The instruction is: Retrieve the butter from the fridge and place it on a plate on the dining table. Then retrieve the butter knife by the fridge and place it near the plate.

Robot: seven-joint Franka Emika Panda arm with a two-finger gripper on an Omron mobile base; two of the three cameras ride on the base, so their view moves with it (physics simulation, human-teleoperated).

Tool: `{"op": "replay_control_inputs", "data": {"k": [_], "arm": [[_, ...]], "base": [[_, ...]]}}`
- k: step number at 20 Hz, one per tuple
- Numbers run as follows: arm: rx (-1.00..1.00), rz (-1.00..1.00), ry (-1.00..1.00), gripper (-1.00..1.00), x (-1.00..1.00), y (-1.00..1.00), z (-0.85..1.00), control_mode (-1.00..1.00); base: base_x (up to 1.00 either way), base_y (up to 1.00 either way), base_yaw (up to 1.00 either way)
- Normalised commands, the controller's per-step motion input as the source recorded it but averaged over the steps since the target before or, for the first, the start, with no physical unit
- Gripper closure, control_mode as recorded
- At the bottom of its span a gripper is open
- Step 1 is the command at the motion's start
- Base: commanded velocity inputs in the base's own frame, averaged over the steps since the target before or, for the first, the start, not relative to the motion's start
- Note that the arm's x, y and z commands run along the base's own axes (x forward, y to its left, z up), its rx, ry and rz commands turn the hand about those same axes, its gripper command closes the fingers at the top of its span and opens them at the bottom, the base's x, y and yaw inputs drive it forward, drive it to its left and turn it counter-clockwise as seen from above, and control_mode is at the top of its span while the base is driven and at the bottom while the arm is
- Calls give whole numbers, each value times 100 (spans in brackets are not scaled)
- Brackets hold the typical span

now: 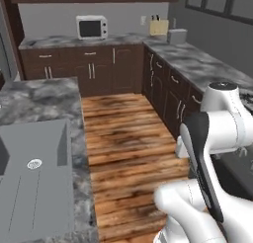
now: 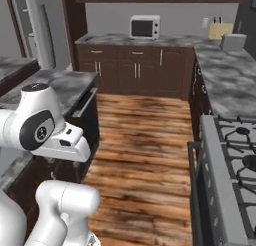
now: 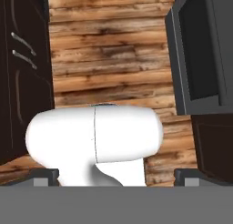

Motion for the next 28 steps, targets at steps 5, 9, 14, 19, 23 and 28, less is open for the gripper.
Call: {"op": "replay_control_inputs", "data": {"k": [5,9,14,19,23,28], "arm": [[0,0,0,-100,0,0,0,100],[0,0,0,-100,0,0,0,100],[0,0,0,-100,0,0,0,100],[0,0,0,-100,0,0,0,100],[0,0,0,-100,0,0,0,100],[0,0,0,-100,0,0,0,100]], "base": [[100,-37,0],[100,-18,0],[100,-13,0],[100,-18,0],[100,-8,0],[100,0,-2]]}}
